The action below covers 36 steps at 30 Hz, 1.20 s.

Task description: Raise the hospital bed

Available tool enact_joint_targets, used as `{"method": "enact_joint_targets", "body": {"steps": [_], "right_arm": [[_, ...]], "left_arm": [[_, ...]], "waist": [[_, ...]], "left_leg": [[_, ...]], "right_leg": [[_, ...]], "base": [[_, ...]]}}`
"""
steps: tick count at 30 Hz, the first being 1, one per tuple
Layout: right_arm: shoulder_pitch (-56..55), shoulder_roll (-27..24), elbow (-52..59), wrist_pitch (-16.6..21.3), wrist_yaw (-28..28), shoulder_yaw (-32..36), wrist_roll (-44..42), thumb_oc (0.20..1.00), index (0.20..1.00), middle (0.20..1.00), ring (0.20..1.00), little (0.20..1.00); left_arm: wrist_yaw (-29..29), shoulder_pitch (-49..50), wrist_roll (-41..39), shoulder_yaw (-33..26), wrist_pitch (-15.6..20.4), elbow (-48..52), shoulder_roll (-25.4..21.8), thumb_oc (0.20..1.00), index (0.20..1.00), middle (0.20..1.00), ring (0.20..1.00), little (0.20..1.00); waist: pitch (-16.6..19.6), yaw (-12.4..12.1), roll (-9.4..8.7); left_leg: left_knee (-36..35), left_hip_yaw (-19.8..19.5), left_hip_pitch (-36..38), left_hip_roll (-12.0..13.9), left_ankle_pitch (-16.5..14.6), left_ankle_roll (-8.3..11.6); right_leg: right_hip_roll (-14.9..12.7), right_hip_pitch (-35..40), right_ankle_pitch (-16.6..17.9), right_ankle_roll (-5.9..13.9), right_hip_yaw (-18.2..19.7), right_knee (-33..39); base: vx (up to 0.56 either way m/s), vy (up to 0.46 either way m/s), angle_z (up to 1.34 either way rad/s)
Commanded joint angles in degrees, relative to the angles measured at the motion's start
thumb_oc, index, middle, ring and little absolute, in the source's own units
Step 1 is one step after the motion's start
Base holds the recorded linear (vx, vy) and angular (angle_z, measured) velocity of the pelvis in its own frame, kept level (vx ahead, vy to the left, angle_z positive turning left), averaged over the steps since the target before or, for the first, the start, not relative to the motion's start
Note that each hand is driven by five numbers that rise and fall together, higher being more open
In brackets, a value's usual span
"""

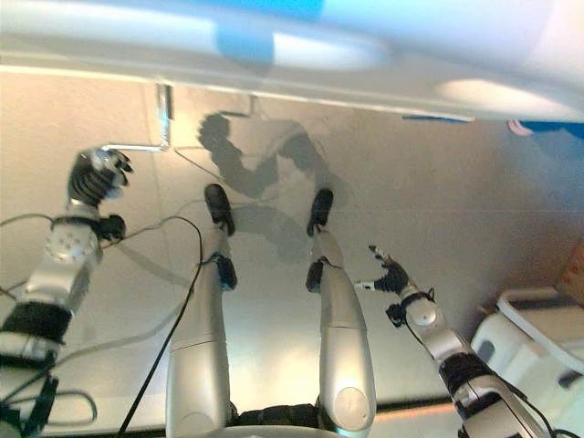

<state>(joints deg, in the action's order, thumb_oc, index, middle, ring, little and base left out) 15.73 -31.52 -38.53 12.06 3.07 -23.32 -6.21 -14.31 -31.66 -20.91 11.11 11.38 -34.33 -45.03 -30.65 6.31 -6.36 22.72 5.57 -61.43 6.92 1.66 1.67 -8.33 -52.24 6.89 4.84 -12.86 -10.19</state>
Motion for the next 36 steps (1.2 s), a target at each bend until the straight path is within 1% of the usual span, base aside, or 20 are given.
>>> {"method": "enact_joint_targets", "body": {"steps": [1,4,5,6,11,13,14,16,21,24,26,27,32,33,34,35,36], "right_arm": [[-2.2,1.6,0.5,-0.2,0.7,-2.9,-1.1,1.000,1.000,1.000,1.000,1.000],[-1.3,1.8,0.8,-0.3,0.7,-4.1,-1.7,1.000,1.000,1.000,1.000,1.000],[-1.3,1.8,0.8,-0.3,0.7,-4.0,-1.7,1.000,1.000,1.000,1.000,1.000],[-0.8,1.8,1.3,-0.4,0.8,-4.8,-2.1,1.000,1.000,1.000,1.000,1.000],[-0.5,1.9,2.4,-0.5,0.9,-5.7,-2.5,1.000,1.000,1.000,1.000,1.000],[-0.5,1.9,2.4,-0.5,0.9,-5.7,-2.5,1.000,1.000,1.000,1.000,1.000],[-0.4,1.7,2.3,-0.5,1.0,-5.6,-2.5,1.000,1.000,1.000,1.000,1.000],[-0.2,1.3,2.1,-0.7,1.2,-5.4,-2.3,1.000,1.000,1.000,1.000,1.000],[0.0,0.9,2.0,-0.8,1.3,-5.2,-2.3,1.000,1.000,1.000,1.000,1.000],[-0.3,0.2,2.2,-0.7,1.3,-4.4,-2.3,1.000,1.000,1.000,1.000,1.000],[-0.4,-0.2,2.4,-0.7,1.3,-4.3,-2.1,1.000,1.000,1.000,1.000,1.000],[-0.5,-0.4,2.2,-0.7,1.4,-4.1,-2.1,1.000,1.000,1.000,1.000,1.000],[-0.2,-0.8,2.2,-0.7,1.5,-4.1,-2.2,1.000,1.000,1.000,1.000,1.000],[-0.1,-0.7,2.1,-0.7,1.6,-4.1,-2.2,1.000,1.000,1.000,1.000,1.000],[-0.1,-0.9,2.2,-0.6,1.6,-4.1,-2.2,1.000,1.000,1.000,1.000,1.000],[-0.1,-1.0,2.3,-0.6,1.5,-4.1,-2.2,1.000,1.000,1.000,1.000,1.000],[-0.1,-1.1,2.2,-0.6,1.6,-4.0,-2.2,1.000,1.000,1.000,1.000,1.000]], "left_arm": [[-4.1,-1.6,0.7,-2.4,0.7,-0.6,-3.7,0.200,0.200,0.200,0.200,0.200],[-4.5,-6.2,1.6,0.9,-0.5,-5.0,-2.9,0.200,0.200,0.200,0.200,0.200],[-4.5,-6.4,1.6,1.1,-0.4,-5.2,-2.9,0.200,0.200,0.200,0.200,0.200],[-4.3,-8.4,2.8,3.0,-1.2,-7.2,-2.1,0.200,0.200,0.200,0.200,0.200],[-4.0,-9.1,4.5,5.7,-2.3,-7.6,0.0,0.200,0.200,0.200,0.200,0.200],[-4.0,-9.1,4.5,5.7,-2.3,-7.6,0.0,0.200,0.200,0.200,0.200,0.200],[-3.9,-8.9,5.0,6.3,-2.6,-7.1,1.5,0.200,0.200,0.200,0.200,0.200],[-3.8,-8.3,5.3,6.2,-2.7,-6.2,2.4,0.200,0.200,0.200,0.200,0.200],[-3.8,-8.2,5.2,6.3,-2.9,-6.3,2.9,0.200,0.200,0.200,0.200,0.200],[-3.9,-8.2,5.3,6.0,-3.1,-6.6,3.3,0.200,0.200,0.200,0.200,0.200],[-3.9,-8.3,5.4,6.0,-3.1,-6.6,3.3,0.200,0.200,0.200,0.200,0.200],[-4.0,-8.4,5.4,6.0,-3.1,-6.8,3.4,0.200,0.200,0.200,0.200,0.200],[-4.1,-8.4,5.3,5.6,-3.0,-7.4,3.6,0.200,0.200,0.200,0.200,0.200],[-4.2,-8.2,5.4,5.5,-3.0,-7.4,3.6,0.410,0.410,0.410,0.410,0.410],[-4.3,-8.2,5.3,5.4,-3.0,-7.4,3.7,0.774,0.774,0.774,0.774,0.774],[-4.3,-8.1,5.2,5.3,-3.1,-7.6,3.8,1.000,1.000,1.000,1.000,1.000],[-4.3,-8.0,5.1,5.3,-3.1,-7.8,3.9,1.000,1.000,1.000,1.000,1.000]], "waist": [[0.9,1.5,-6.36],[0.9,2.3,-6.93],[0.9,2.2,-6.95],[0.9,2.5,-6.98],[0.9,3.3,-6.97],[0.9,3.3,-6.97],[0.9,3.7,-6.74],[0.9,3.9,-6.36],[0.9,4.0,-6.22],[0.9,4.1,-5.24],[0.9,4.1,-5.03],[0.9,4.1,-4.80],[0.9,4.1,-4.58],[0.9,4.0,-4.47],[0.9,4.0,-4.39],[0.9,3.9,-4.31],[0.9,3.9,-4.21]], "left_leg": [[4.2,2.8,1.0,-5.1,-7.4,-0.98],[4.6,3.0,0.6,-4.9,-7.6,-1.14],[4.6,3.0,0.6,-4.9,-7.6,-1.14],[5.1,3.3,0.1,-4.6,-7.7,-1.31],[5.7,3.8,-0.5,-4.0,-7.7,-1.61],[5.7,3.8,-0.5,-4.0,-7.7,-1.61],[5.3,3.8,-0.4,-3.9,-7.3,-1.64],[4.5,3.7,0.0,-3.8,-6.8,-1.59],[3.6,3.6,0.6,-3.8,-6.1,-1.43],[2.2,3.1,1.1,-3.7,-5.0,-1.24],[1.8,2.9,1.2,-3.8,-4.8,-1.19],[0.8,2.8,1.4,-3.9,-4.2,-0.99],[-1.0,2.8,1.8,-4.0,-2.9,-0.49],[-1.3,2.8,1.9,-3.9,-2.5,-0.33],[-1.6,2.7,2.0,-4.0,-2.2,-0.26],[-2.1,2.6,2.2,-3.9,-1.9,-0.18],[-2.4,2.5,2.4,-3.9,-1.6,-0.06]], "right_leg": [[-4.3,0.6,4.0,8.46,2.8,3.8],[-4.2,-0.4,3.9,8.27,3.2,3.3],[-4.2,-0.4,3.9,8.27,3.2,3.3],[-4.1,-1.5,3.7,8.00,3.6,2.6],[-3.6,-3.4,3.3,7.40,4.7,1.3],[-3.6,-3.4,3.3,7.40,4.7,1.3],[-3.4,-4.1,3.1,7.04,5.0,0.7],[-3.2,-4.6,2.8,6.70,5.3,0.2],[-2.8,-4.6,2.5,6.42,5.4,-0.3],[-2.6,-5.3,1.9,5.98,5.5,-1.5],[-2.5,-5.3,1.8,5.92,5.5,-1.6],[-2.5,-5.2,1.9,5.86,5.3,-1.4],[-2.2,-5.0,2.3,5.79,5.1,-0.5],[-2.1,-5.0,2.3,5.71,5.1,-0.4],[-2.0,-5.0,2.3,5.66,5.1,-0.4],[-2.0,-4.8,2.2,5.62,5.0,-0.3],[-1.9,-4.7,2.2,5.57,4.9,-0.4]], "base": [[0.02,0.005,-0.04],[0.00,0.000,0.00],[0.01,-0.004,-0.05],[0.01,-0.007,-0.09],[0.00,-0.034,-0.13],[0.00,-0.035,-0.09],[0.00,-0.087,-0.08],[-0.01,-0.100,-0.04],[-0.01,-0.067,-0.04],[-0.01,-0.082,-0.03],[-0.01,-0.056,0.00],[-0.02,-0.075,0.01],[-0.01,-0.054,0.04],[-0.02,-0.066,0.03],[-0.02,-0.061,0.03],[-0.02,-0.059,0.02],[-0.02,-0.039,0.02]]}}
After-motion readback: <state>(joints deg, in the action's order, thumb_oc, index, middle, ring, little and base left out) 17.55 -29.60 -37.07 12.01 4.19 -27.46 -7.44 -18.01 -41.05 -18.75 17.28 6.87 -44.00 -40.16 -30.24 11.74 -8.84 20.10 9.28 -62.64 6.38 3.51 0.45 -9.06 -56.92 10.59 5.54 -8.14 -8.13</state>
